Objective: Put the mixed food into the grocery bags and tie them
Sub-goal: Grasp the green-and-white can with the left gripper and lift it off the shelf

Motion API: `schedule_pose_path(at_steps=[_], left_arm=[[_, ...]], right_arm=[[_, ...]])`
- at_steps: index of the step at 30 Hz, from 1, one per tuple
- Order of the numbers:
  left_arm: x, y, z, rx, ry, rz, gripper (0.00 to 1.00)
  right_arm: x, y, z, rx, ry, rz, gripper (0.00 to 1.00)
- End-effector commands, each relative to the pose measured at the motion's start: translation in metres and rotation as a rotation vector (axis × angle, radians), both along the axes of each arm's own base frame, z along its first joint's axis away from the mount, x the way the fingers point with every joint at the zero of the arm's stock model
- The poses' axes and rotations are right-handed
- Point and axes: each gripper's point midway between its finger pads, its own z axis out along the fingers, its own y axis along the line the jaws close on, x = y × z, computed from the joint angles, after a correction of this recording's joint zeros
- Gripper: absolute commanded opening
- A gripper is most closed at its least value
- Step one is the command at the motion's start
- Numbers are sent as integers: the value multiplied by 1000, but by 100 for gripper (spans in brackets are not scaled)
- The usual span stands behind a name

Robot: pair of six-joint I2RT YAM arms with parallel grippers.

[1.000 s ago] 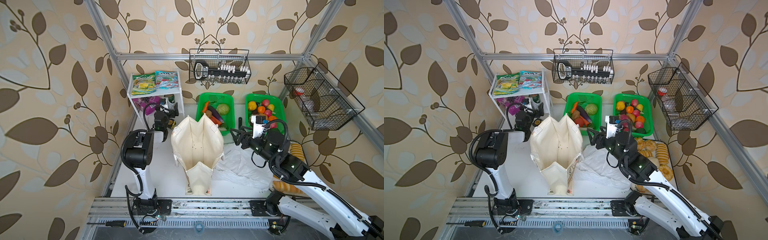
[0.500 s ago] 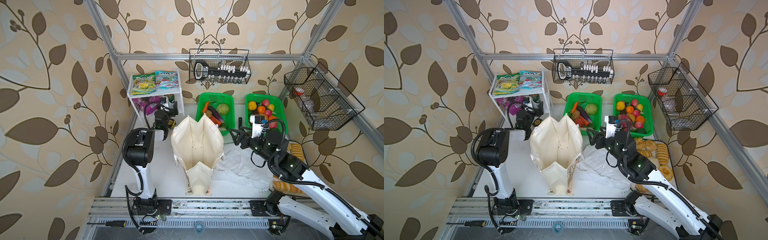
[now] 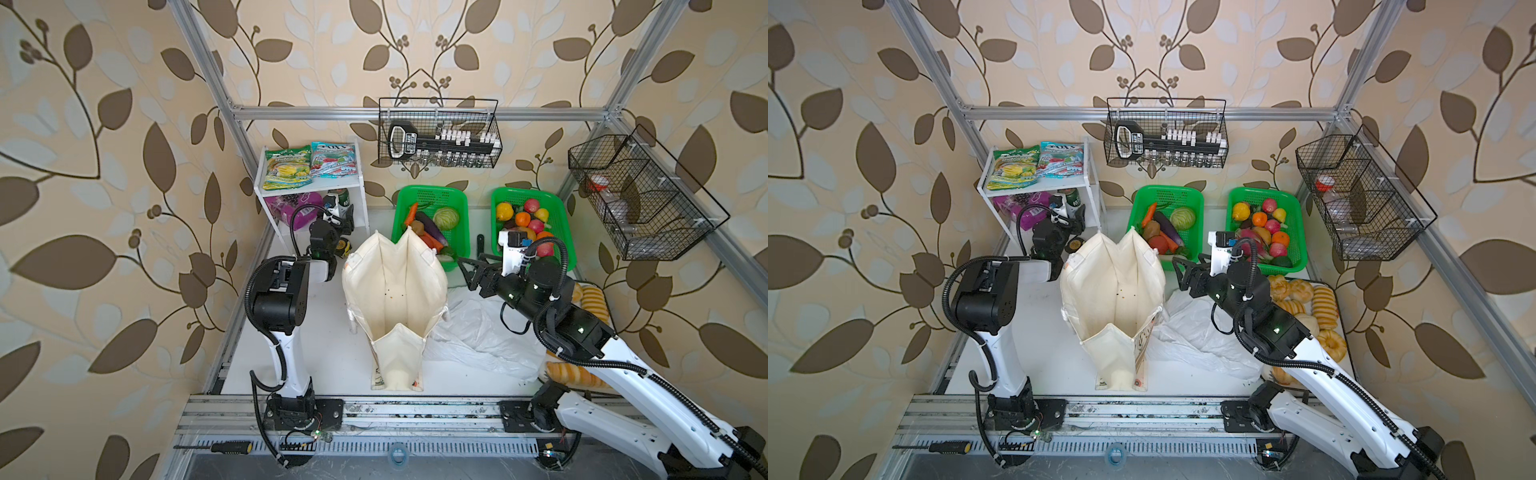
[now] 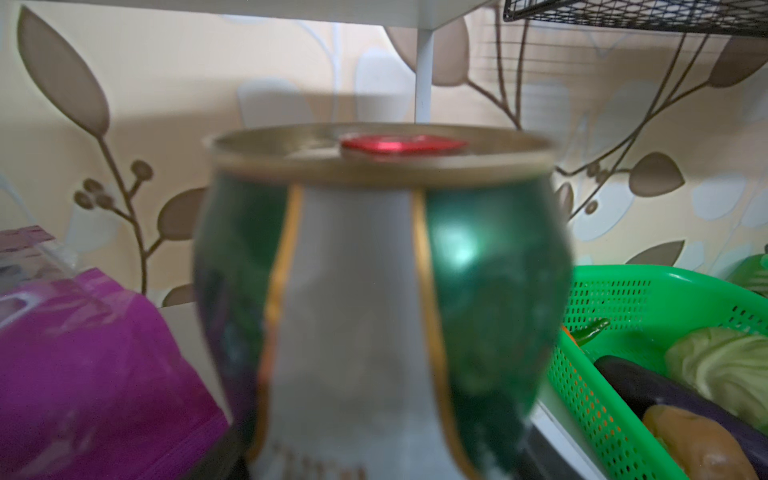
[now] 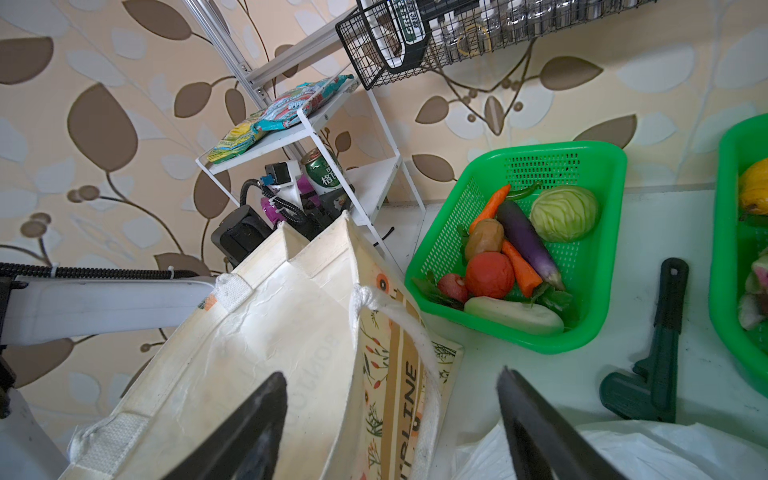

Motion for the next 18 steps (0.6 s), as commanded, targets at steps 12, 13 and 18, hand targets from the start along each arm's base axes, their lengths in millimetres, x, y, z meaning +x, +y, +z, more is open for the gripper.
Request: schedule_pose_path(at_steps=[12,13,18], left_arm=[[-60,-12,26,18,-72,18,51],[-65,-8,30,21,-80,34,51],[-92,0,53,12,-111,62,49]], right_arm=[[-3,-1,-1,34,6,-1,80],[-3,-1,1,37,4,1,80],[-4,2,7,41,-6,20,80]])
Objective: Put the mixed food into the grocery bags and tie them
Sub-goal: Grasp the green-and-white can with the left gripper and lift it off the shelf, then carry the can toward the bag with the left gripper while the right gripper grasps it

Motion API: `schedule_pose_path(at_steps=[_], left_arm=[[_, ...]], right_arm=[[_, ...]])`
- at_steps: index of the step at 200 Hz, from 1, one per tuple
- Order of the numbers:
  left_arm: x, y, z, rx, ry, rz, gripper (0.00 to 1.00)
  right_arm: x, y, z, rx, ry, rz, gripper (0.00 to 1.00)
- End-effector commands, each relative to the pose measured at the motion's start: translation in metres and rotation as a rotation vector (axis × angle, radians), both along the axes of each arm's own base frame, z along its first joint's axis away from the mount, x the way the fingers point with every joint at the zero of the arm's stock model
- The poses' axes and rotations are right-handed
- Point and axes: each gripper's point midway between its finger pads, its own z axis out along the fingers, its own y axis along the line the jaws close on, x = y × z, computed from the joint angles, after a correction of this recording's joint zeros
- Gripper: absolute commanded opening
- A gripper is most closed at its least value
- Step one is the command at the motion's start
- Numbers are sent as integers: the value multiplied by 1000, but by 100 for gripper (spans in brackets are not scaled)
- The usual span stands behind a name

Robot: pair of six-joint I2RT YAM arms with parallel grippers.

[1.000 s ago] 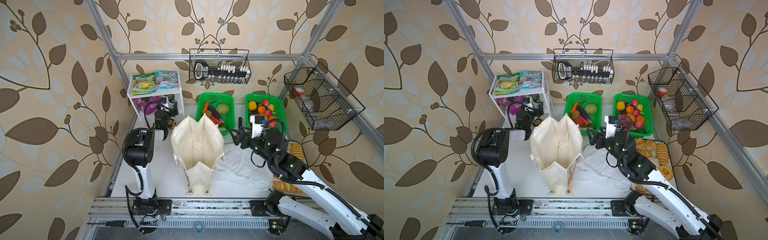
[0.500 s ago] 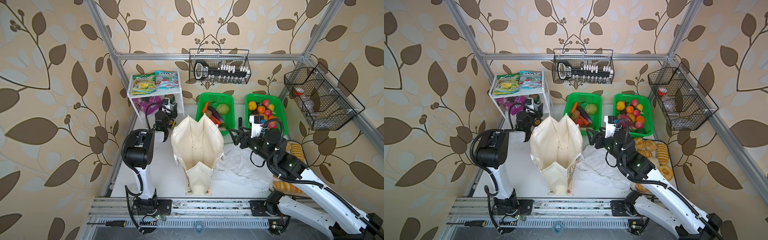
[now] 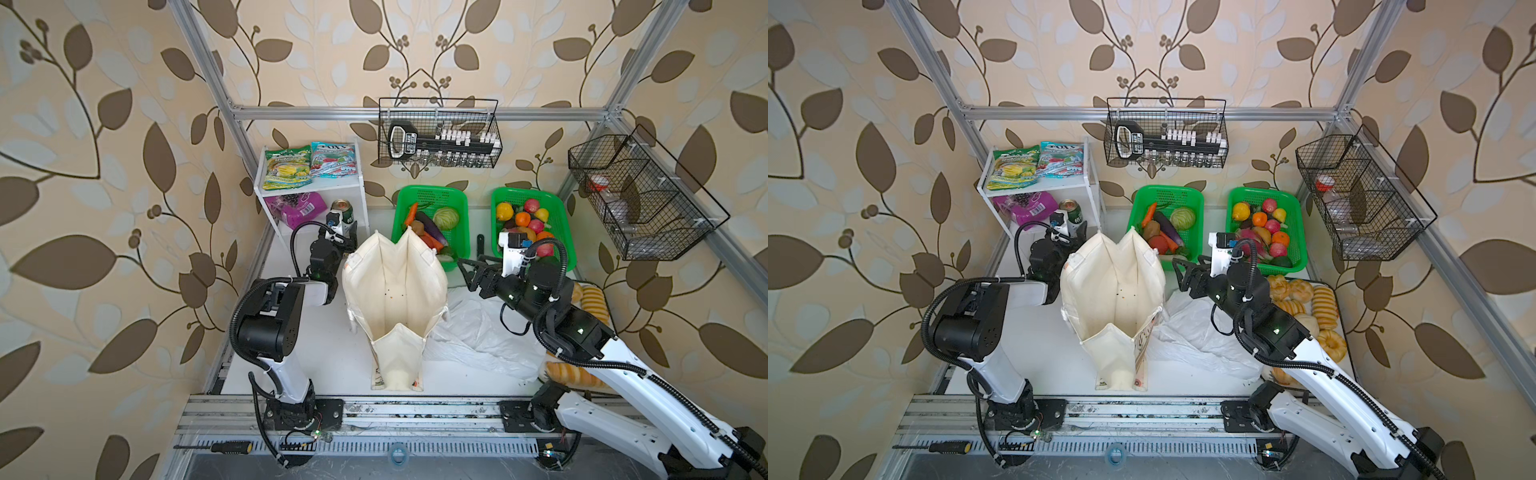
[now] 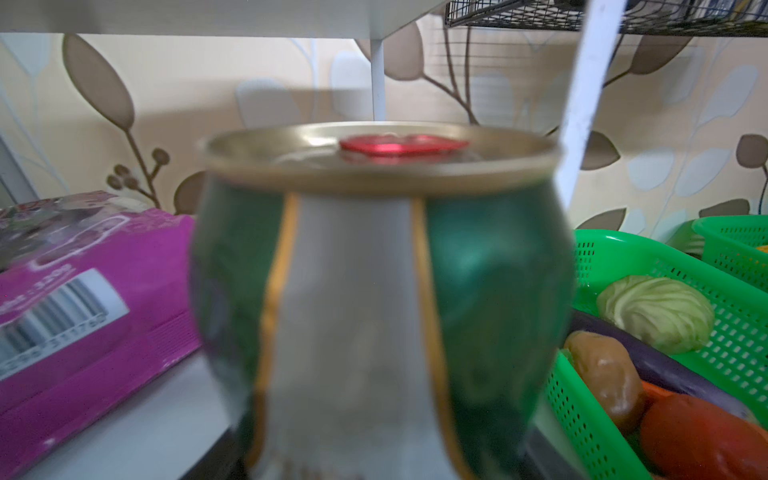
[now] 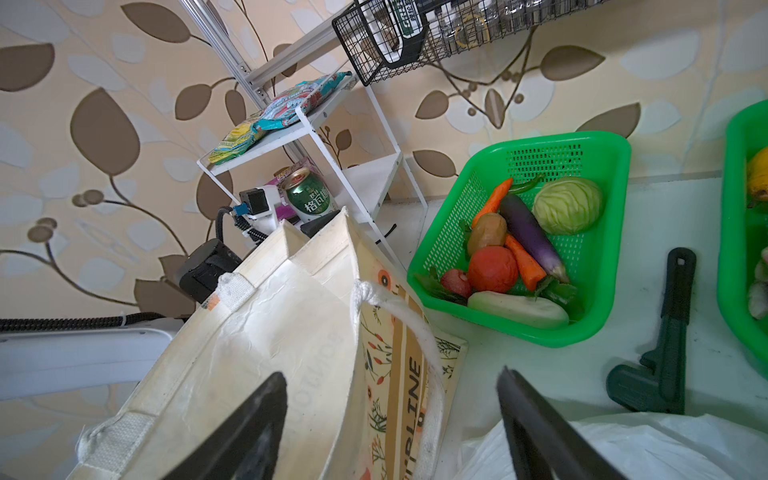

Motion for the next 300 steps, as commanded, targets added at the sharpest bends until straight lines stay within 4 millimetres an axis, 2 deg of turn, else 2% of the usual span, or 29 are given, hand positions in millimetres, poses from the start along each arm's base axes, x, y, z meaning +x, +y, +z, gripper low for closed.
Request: schedule_pose_path(at_steps=[1,21,26,46,87,115,120,124,129,152,181,213,249,300], left_arm=[[-24,10,60,-8,-147,47,49],[-43,15,75,-20,-155,57,49],[-53,16,88,-32,-177,58,48],[-79,20,109,-45,-187,62,47],[-140,13,158,-18,-130,-22,44],[-180,-10,180,13,-75,-181,43],[-186,-15,182,16,-60,-214,43],[-192,-20,188,18,-57,-245,42],[-197,-25,186,19,-27,-282,42],[-225,-55,204,2,1,-485,36],[-255,-80,213,8,17,-663,32],[-275,-99,211,53,36,-778,30],[-284,-124,204,91,90,-881,28],[-292,-144,191,173,103,-938,29]], right_arm=[[-2,2,13,23,-23,19,80],[-3,7,19,20,-28,44,80],[-4,8,22,23,-32,57,80],[-8,18,36,17,-45,120,80],[-16,41,58,-6,-29,264,79],[-25,57,74,4,-18,369,77],[-25,61,69,-3,1,386,77],[-27,62,81,7,-15,396,77],[-28,65,83,6,-9,407,77],[-33,79,93,-10,-8,475,77],[-43,102,106,-51,-34,554,77],[-56,125,122,-108,-84,631,79],[-60,143,121,-213,-105,662,80],[-58,159,112,-279,-79,697,82]])
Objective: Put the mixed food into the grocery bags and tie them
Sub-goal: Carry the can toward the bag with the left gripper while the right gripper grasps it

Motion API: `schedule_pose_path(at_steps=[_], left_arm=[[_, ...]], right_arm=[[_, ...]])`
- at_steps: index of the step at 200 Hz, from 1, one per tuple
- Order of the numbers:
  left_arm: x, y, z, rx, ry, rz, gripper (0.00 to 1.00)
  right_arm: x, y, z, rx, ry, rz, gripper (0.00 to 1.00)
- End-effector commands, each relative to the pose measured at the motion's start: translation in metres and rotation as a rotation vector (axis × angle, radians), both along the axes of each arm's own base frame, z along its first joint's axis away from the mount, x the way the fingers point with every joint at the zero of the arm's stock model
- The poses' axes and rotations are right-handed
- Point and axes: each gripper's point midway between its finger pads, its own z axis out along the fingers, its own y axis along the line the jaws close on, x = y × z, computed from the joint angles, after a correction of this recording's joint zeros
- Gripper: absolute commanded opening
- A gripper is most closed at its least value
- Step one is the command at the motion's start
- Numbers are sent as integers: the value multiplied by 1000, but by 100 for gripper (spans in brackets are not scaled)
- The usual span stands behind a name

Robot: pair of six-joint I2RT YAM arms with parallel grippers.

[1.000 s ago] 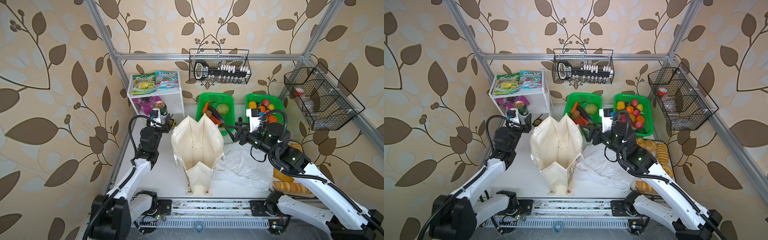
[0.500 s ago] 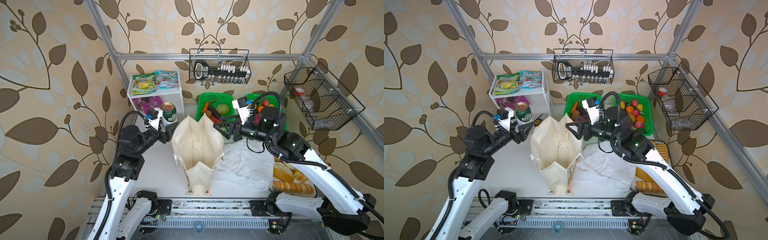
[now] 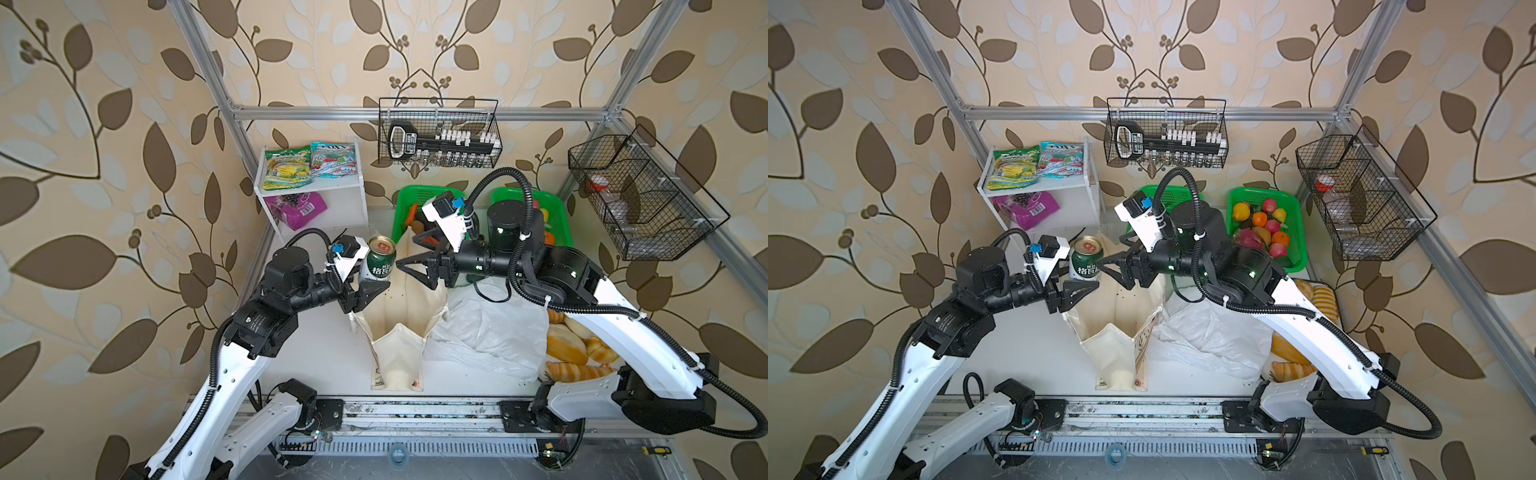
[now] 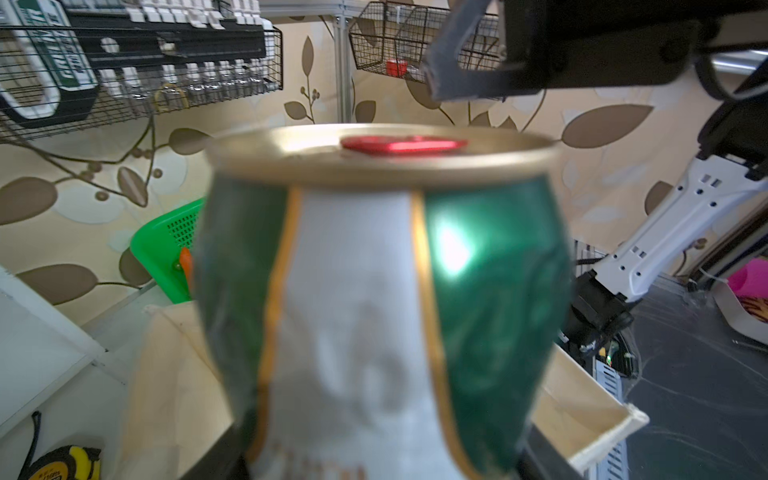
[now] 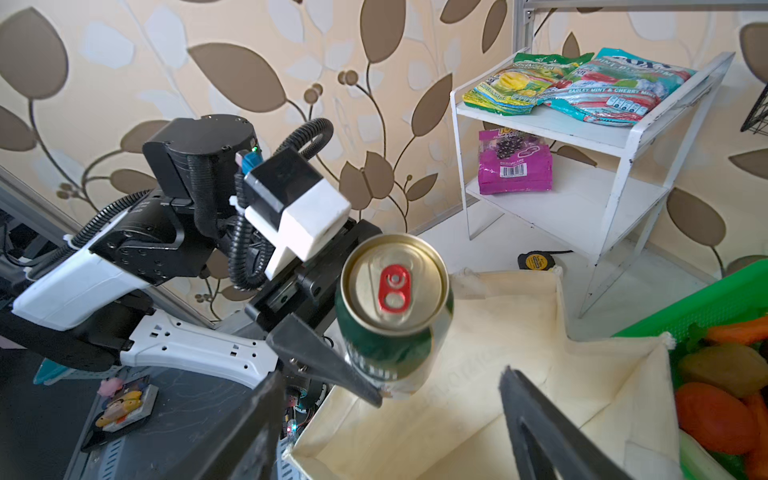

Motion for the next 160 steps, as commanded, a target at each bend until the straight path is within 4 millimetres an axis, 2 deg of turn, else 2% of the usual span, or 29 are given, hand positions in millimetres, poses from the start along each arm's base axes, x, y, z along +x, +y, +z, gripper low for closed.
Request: schedule_pose_path(at_steps=[1,67,111,137,160], left_arm=[[-8,-4,40,-14,-171,-37,29],[-10,-17,28,71,-190,-77,30],[-7,-15,27,82,-206,-54,31],[-8,-15,25,89,-200,-58,32],[-7,-14,21,98,-194,-48,35]], right_arm=[[1,4,-11,-73,-8,18,82],[6,25,-40,-213,59,89,82],[2,34,-52,-239,105,140,78],[-3,37,-55,-238,111,177,67],[-4,38,-54,-233,104,186,51]])
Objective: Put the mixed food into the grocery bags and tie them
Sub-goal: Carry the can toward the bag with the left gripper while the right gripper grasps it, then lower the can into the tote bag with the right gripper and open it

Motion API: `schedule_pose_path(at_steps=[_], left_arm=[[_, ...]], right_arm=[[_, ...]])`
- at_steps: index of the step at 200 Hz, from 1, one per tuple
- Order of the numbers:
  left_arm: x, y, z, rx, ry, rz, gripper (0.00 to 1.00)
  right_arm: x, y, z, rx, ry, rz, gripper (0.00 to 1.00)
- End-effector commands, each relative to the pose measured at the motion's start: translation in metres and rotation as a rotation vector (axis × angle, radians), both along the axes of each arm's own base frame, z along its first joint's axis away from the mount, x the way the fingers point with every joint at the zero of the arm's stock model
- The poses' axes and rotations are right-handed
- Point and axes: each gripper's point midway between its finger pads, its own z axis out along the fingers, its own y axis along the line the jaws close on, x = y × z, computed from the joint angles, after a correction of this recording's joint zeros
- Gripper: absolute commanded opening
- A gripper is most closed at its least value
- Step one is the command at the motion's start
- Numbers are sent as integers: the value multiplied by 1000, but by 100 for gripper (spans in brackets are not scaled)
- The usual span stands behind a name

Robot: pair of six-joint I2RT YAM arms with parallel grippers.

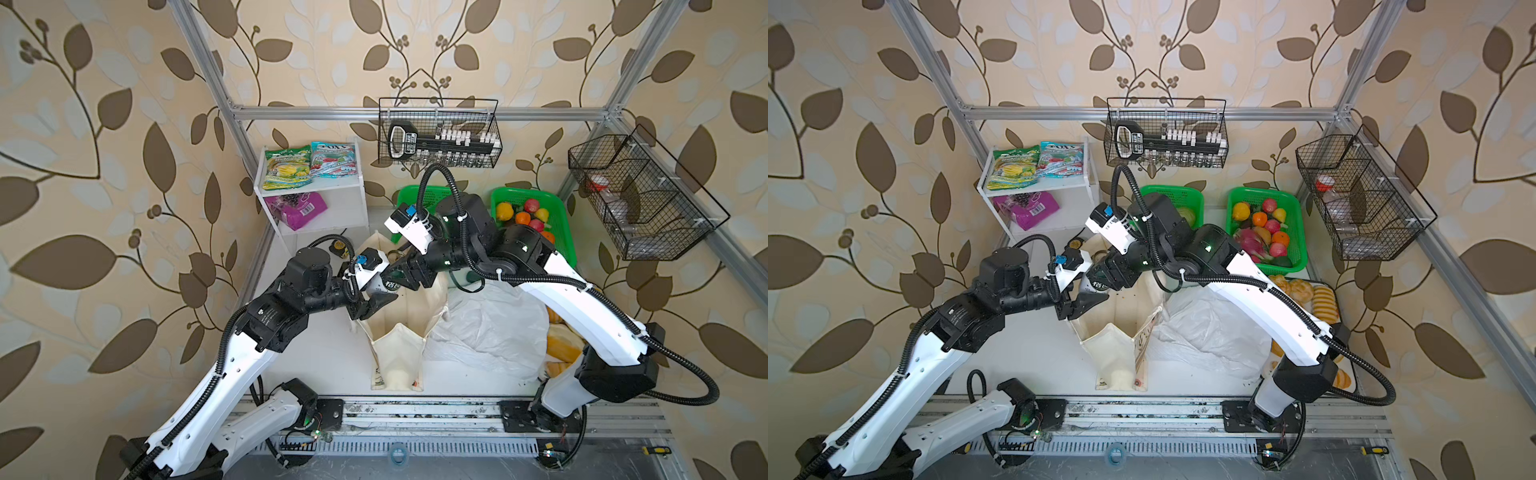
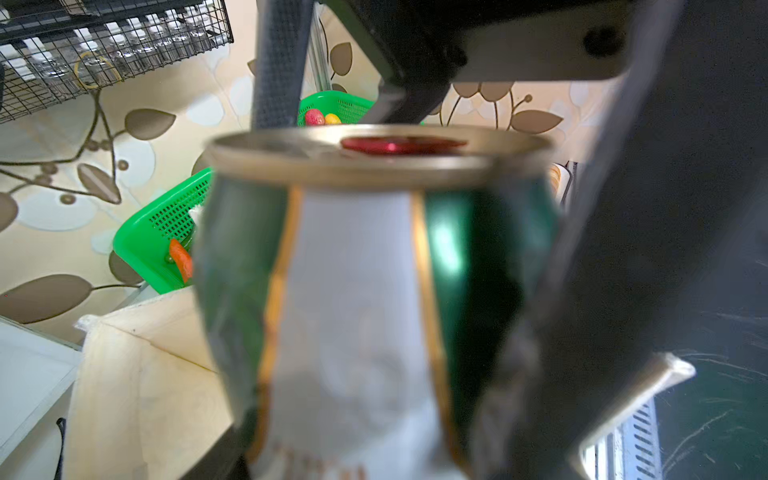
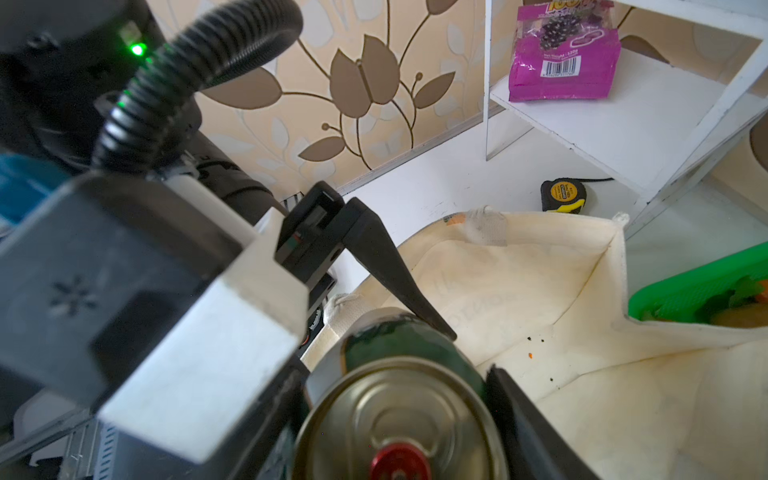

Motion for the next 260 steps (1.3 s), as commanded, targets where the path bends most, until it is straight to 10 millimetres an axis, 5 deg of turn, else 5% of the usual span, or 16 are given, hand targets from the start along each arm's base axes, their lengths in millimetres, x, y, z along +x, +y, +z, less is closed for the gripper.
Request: schedule_pose_path(at_steps=[1,30,51,88,106,149,196,260], left_arm=[[-5,0,48,-73,-153,-17,35],[-2,5,45,-72,-157,22,50],[-1,9,45,-85,-147,61,78],[-3,22,44,-91,-135,127,92],[10,42,42,-105,-95,295,95],[57,135,8,-34,120,1002,94],[61,114,-51,-79,434,1041,97],[57,103,-79,-88,536,1023,72]], right_arm=[[-12,4,1,6,3,70,50],[-7,1,1,11,-26,35,35],[7,-4,2,13,-68,-42,34],[37,-17,0,11,-164,-219,34],[50,-20,-15,-20,-191,-271,33],[84,-21,-73,-155,-216,-411,32],[99,1,-113,-214,-205,-473,32],[108,23,-167,-270,-153,-563,30]])
